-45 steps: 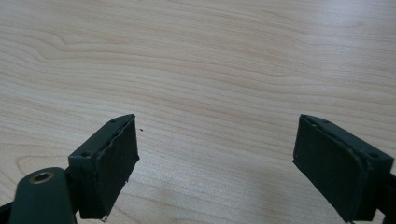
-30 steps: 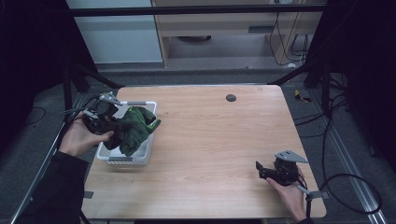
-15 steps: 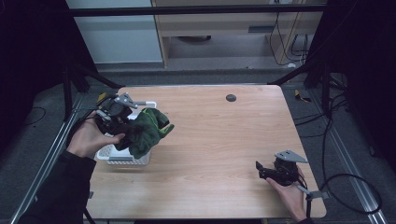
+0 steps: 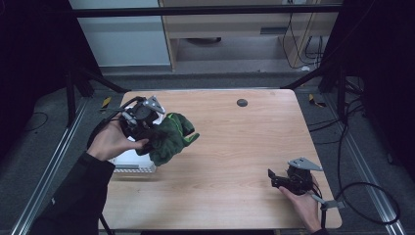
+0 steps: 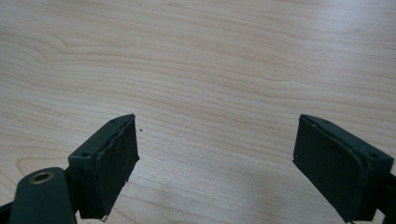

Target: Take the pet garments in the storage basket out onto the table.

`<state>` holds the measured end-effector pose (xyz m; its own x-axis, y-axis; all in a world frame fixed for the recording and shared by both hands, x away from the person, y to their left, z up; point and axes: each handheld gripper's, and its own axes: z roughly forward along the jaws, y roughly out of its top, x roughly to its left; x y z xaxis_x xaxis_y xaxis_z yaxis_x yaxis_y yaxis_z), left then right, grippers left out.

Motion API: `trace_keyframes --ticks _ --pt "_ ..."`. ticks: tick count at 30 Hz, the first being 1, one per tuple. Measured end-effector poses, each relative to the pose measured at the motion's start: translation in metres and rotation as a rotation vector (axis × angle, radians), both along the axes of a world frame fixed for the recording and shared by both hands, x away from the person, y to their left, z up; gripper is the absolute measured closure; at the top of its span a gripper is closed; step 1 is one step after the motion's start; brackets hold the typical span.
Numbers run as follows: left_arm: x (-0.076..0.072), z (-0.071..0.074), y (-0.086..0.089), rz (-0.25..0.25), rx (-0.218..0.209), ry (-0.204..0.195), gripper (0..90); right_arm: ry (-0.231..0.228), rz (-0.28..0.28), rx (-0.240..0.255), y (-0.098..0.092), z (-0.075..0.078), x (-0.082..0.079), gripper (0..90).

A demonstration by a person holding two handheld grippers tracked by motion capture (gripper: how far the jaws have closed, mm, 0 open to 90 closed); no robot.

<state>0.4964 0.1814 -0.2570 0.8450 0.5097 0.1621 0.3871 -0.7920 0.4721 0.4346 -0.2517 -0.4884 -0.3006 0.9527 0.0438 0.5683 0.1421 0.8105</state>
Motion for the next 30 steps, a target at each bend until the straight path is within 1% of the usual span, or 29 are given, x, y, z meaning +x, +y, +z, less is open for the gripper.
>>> trace_keyframes --ticks 2,4,5,7,8,9,13,14,15,17,19,20,21,24,27,28,29,30 --pt "0.001 -0.001 -0.003 -0.008 0.005 0.002 74.2 0.0 0.0 0.0 0.0 0.0 0.0 13.8" --pt "0.002 -0.005 -0.012 -0.029 0.009 0.009 74.2 -0.002 -0.002 -0.005 0.0 0.0 0.0 13.8" --pt "0.002 -0.005 -0.012 -0.029 0.009 0.009 74.2 -0.002 -0.002 -0.005 0.0 0.0 0.0 13.8" --pt "0.003 -0.01 -0.024 -0.056 0.02 0.021 74.2 -0.003 -0.002 -0.006 0.0 0.0 0.0 13.8" --pt "0.003 -0.01 -0.024 -0.056 0.02 0.021 74.2 -0.002 -0.002 -0.006 0.0 0.0 0.0 13.8" --pt "0.004 -0.013 -0.03 -0.07 0.03 0.027 74.2 -0.002 -0.002 -0.007 0.0 0.0 0.0 13.8" --pt "0.004 -0.018 -0.044 -0.106 0.048 0.036 74.2 -0.003 -0.003 -0.009 0.0 0.0 0.0 13.7" --pt "0.004 -0.018 -0.044 -0.106 0.048 0.036 74.2 -0.004 -0.003 -0.009 -0.001 0.0 0.0 13.7" --pt "0.004 -0.021 -0.049 -0.122 0.052 0.044 74.2 -0.003 -0.003 -0.008 -0.001 0.0 0.0 13.7" --pt "0.005 -0.025 -0.054 -0.139 0.059 0.052 74.1 -0.004 -0.003 -0.009 -0.001 0.0 0.0 13.7" --pt "0.005 -0.027 -0.056 -0.144 0.058 0.054 74.1 -0.004 -0.002 -0.008 -0.001 0.0 0.0 13.7" --pt "0.006 -0.03 -0.06 -0.158 0.059 0.062 74.1 -0.004 -0.003 -0.009 -0.001 0.0 0.0 13.7" --pt "0.006 -0.03 -0.06 -0.158 0.059 0.062 74.0 -0.004 -0.003 -0.009 -0.001 0.0 0.0 13.7" --pt "0.008 -0.036 -0.065 -0.18 0.05 0.073 74.1 -0.005 -0.003 -0.009 0.0 0.0 0.0 13.7" --pt "0.009 -0.039 -0.069 -0.193 0.059 0.074 74.0 -0.007 -0.003 -0.01 0.0 0.0 0.001 13.7" --pt "0.01 -0.042 -0.073 -0.198 0.059 0.077 74.0 -0.007 -0.002 -0.008 0.0 0.0 0.001 13.6" --pt "0.01 -0.042 -0.073 -0.198 0.059 0.077 74.0 -0.007 -0.002 -0.008 0.0 0.0 0.001 13.6" --pt "0.011 -0.044 -0.077 -0.21 0.05 0.08 74.0 -0.008 -0.002 -0.008 -0.001 0.0 0.001 13.6"
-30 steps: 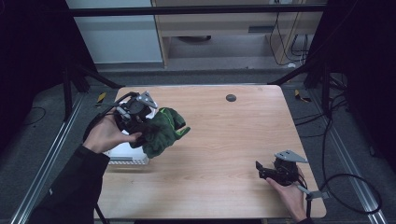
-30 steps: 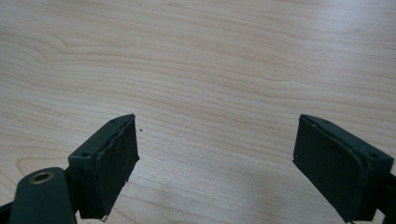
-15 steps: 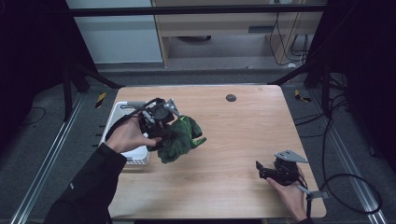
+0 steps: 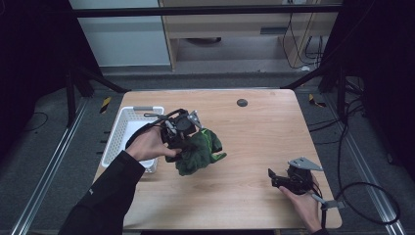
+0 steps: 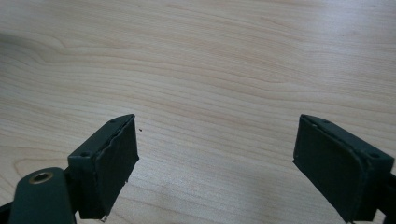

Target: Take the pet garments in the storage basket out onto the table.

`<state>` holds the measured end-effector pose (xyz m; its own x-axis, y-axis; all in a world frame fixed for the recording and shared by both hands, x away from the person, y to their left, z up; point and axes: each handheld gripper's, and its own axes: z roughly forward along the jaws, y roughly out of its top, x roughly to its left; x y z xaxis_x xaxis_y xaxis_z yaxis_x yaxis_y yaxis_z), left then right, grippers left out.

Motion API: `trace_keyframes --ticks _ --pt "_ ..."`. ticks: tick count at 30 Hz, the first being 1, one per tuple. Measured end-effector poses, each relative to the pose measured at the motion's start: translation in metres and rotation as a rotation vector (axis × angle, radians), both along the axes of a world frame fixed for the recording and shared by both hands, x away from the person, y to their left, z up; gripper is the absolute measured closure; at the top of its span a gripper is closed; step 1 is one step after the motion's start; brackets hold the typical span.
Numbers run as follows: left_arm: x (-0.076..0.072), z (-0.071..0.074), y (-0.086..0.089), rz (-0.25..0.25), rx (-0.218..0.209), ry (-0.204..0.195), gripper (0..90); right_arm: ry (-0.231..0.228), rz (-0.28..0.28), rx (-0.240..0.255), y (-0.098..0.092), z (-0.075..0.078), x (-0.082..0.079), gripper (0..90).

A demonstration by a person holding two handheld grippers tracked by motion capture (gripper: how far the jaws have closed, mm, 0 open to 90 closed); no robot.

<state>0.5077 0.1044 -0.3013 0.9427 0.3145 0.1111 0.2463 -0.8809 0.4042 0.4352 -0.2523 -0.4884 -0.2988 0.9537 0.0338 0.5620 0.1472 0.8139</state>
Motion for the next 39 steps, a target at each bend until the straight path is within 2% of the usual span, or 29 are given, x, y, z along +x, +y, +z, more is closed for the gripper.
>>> trace_keyframes --ticks 3,9,13,15,18,20,25,27,30,32,39 --pt "0.002 -0.003 -0.005 -0.012 -0.007 0.007 74.0 -0.001 -0.001 0.002 0.0 0.0 0.0 13.6" --pt "0.006 -0.016 -0.022 -0.042 0.01 0.023 74.0 0.0 -0.001 0.005 0.0 0.0 0.0 13.6" --pt "0.011 -0.024 -0.031 -0.067 -0.004 0.034 74.0 -0.001 0.001 0.001 0.0 0.0 0.0 13.6" --pt "0.014 -0.031 -0.035 -0.068 -0.012 0.053 73.9 -0.002 0.0 -0.002 -0.001 -0.001 0.0 13.6" --pt "0.018 -0.04 -0.039 -0.074 0.006 0.06 73.9 -0.001 -0.002 0.001 -0.001 -0.001 0.0 13.6" --pt "0.022 -0.052 -0.042 -0.072 0.023 0.076 73.8 -0.002 -0.002 0.0 -0.001 -0.001 0.0 13.6" --pt "0.024 -0.063 -0.048 -0.079 0.053 0.067 73.6 -0.001 -0.001 -0.001 -0.001 -0.001 0.0 13.6" --pt "0.026 -0.071 -0.052 -0.083 0.035 0.083 73.5 0.0 0.0 -0.005 -0.001 -0.001 0.0 13.5" --pt "0.026 -0.077 -0.055 -0.087 0.031 0.092 73.2 -0.001 0.0 -0.004 -0.001 -0.001 0.0 13.5" --pt "0.026 -0.083 -0.059 -0.099 0.056 0.092 72.5 -0.001 -0.001 -0.005 -0.001 -0.001 0.0 13.5" --pt "0.024 -0.095 -0.068 -0.112 0.05 0.107 69.9 0.0 0.001 -0.007 -0.001 -0.001 0.0 13.3"
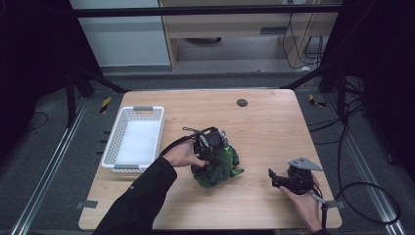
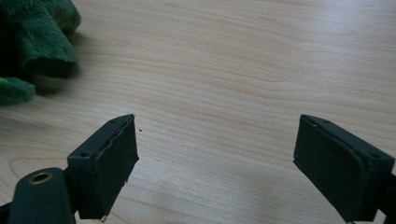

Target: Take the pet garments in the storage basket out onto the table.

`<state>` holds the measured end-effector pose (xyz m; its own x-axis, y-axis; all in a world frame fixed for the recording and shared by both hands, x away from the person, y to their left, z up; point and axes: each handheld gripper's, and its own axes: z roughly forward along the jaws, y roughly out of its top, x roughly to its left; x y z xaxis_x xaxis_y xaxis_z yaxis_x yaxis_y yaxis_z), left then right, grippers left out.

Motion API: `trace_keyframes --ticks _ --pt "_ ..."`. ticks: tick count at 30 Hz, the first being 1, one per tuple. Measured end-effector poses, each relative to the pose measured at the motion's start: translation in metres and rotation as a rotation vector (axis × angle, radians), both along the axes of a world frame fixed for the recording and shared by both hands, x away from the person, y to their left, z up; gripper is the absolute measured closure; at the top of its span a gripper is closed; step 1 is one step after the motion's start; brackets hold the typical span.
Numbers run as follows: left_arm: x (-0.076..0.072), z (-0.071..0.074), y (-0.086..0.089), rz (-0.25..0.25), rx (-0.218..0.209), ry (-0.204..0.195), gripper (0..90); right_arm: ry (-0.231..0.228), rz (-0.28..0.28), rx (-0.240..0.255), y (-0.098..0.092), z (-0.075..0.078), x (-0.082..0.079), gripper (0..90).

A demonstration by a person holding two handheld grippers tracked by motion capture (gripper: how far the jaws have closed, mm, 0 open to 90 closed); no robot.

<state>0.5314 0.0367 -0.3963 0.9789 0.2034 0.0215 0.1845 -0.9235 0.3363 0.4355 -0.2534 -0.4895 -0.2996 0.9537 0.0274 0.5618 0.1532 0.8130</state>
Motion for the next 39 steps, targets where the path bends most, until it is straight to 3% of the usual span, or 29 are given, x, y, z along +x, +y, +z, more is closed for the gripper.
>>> trace_keyframes --ticks 10,15,24,26,30,39 --pt "-0.002 -0.016 -0.002 -0.007 0.008 0.023 64.2 0.003 -0.002 -0.003 0.0 -0.001 0.0 13.1" --pt "-0.005 -0.022 -0.004 -0.002 0.038 0.015 51.8 0.004 0.0 -0.005 0.001 -0.001 0.001 13.0" --pt "-0.01 -0.013 0.0 0.002 0.023 -0.013 32.5 0.007 -0.002 -0.003 0.001 -0.001 0.001 12.9" --pt "-0.013 -0.007 0.003 0.008 0.001 -0.027 29.3 0.008 -0.002 -0.004 0.001 -0.001 0.001 12.8" --pt "-0.019 0.012 0.016 0.036 -0.083 -0.067 27.5 0.007 0.0 -0.007 0.001 -0.002 0.001 12.6" --pt "-0.027 0.032 0.037 0.104 -0.173 -0.12 26.7 0.007 -0.006 -0.002 0.0 -0.002 0.001 12.4"
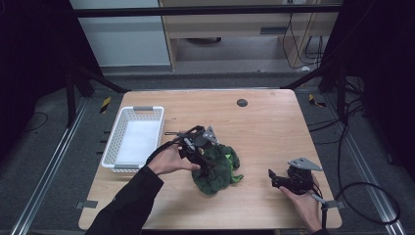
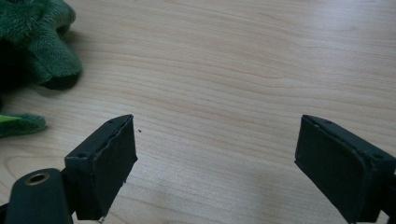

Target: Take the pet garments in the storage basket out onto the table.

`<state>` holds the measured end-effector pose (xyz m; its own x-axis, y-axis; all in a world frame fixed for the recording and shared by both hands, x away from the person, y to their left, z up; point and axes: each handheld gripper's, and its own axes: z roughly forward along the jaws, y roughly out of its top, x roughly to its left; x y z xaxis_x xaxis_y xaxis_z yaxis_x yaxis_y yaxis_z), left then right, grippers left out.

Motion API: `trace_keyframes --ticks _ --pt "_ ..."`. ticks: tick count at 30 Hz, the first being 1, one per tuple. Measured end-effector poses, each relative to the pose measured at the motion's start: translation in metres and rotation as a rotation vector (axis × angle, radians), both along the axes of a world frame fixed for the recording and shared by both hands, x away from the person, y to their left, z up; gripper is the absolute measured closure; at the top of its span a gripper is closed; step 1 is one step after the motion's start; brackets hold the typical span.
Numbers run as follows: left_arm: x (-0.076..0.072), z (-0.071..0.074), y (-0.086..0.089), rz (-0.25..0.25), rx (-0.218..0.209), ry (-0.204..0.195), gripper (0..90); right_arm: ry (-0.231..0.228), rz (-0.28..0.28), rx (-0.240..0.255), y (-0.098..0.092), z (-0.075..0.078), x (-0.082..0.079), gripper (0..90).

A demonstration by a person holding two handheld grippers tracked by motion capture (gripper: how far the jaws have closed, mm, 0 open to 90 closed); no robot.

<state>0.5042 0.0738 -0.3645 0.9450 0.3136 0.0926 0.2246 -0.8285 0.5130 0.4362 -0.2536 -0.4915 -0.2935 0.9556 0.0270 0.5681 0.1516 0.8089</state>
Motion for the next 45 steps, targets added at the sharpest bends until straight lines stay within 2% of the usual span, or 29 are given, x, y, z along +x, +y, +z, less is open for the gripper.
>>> trace_keyframes --ticks 3,4,5,6,7,9,10,11,12,13,14,16,18,20,21,23,28,30,31,32,33,36,39,42,45 --pt "-0.004 0.003 0.007 0.03 -0.024 -0.023 27.1 0.0 0.0 0.0 0.0 0.0 0.0 12.3" --pt "-0.007 0.006 0.013 0.05 -0.063 -0.035 27.3 0.004 -0.001 0.008 0.0 0.0 0.0 12.3" --pt "-0.007 0.006 0.013 0.05 -0.063 -0.035 27.2 0.004 -0.001 0.008 0.0 0.0 0.0 12.3" --pt "-0.011 0.008 0.019 0.08 -0.101 -0.051 27.3 0.001 -0.003 0.004 0.0 0.0 0.0 12.3" --pt "-0.011 0.008 0.019 0.08 -0.101 -0.051 27.3 0.001 -0.003 0.004 0.0 0.0 0.0 12.3" --pt "-0.014 0.009 0.027 0.112 -0.139 -0.061 27.5 0.001 -0.002 0.005 0.0 0.0 0.0 12.3" --pt "-0.017 0.009 0.036 0.151 -0.181 -0.075 27.7 0.001 -0.003 0.005 0.0 0.0 0.0 12.2" --pt "-0.017 0.009 0.036 0.151 -0.181 -0.075 27.9 0.001 -0.003 0.005 0.0 0.0 0.0 12.2" --pt "-0.018 0.009 0.041 0.172 -0.204 -0.08 28.0 0.001 -0.003 0.005 0.0 0.0 0.0 12.2" --pt "-0.021 0.007 0.05 0.213 -0.259 -0.086 28.3 0.001 -0.002 0.005 0.0 0.0 0.0 12.2" --pt "-0.021 0.007 0.05 0.213 -0.259 -0.086 28.6 0.001 -0.002 0.005 0.0 0.0 0.0 12.2" --pt "-0.026 0.003 0.063 0.265 -0.303 -0.099 28.9 0.0 -0.003 0.003 0.001 0.0 0.0 12.1" --pt "-0.027 0.001 0.067 0.278 -0.313 -0.1 28.9 0.0 -0.003 0.002 0.001 0.0 0.0 12.1" --pt "-0.034 -0.004 0.078 0.317 -0.342 -0.115 29.3 -0.001 -0.001 0.0 0.001 0.0 0.0 12.0" --pt "-0.034 -0.004 0.078 0.317 -0.342 -0.115 29.4 -0.001 -0.001 0.0 0.001 0.0 0.0 12.0" --pt "-0.04 -0.01 0.088 0.347 -0.374 -0.126 30.2 0.002 -0.003 0.002 0.001 0.0 0.0 11.9" --pt "-0.049 -0.018 0.1 0.384 -0.402 -0.136 32.6 0.001 -0.004 0.002 0.001 0.0 0.0 11.8" --pt "-0.055 -0.025 0.108 0.417 -0.43 -0.141 34.7 0.0 -0.005 0.003 0.001 0.0 0.0 11.7" --pt "-0.055 -0.025 0.108 0.417 -0.43 -0.141 35.4 0.0 -0.005 0.003 0.001 0.0 0.0 11.7" --pt "-0.058 -0.031 0.115 0.444 -0.453 -0.135 36.3 0.003 -0.006 0.005 0.002 0.0 0.0 11.7" --pt "-0.058 -0.031 0.115 0.444 -0.453 -0.135 36.9 0.003 -0.006 0.005 0.002 0.0 0.0 11.7" --pt "-0.062 -0.042 0.129 0.491 -0.494 -0.123 38.9 0.005 -0.006 0.01 0.002 0.0 0.0 11.6" --pt "-0.065 -0.046 0.136 0.508 -0.506 -0.127 39.7 0.005 -0.006 0.012 0.002 0.0 0.0 11.6" --pt "-0.073 -0.057 0.149 0.546 -0.525 -0.129 41.9 0.002 -0.003 0.006 0.002 -0.001 0.0 11.5" --pt "-0.076 -0.061 0.154 0.558 -0.537 -0.135 42.4 0.001 -0.002 0.005 0.003 -0.001 0.0 11.5"
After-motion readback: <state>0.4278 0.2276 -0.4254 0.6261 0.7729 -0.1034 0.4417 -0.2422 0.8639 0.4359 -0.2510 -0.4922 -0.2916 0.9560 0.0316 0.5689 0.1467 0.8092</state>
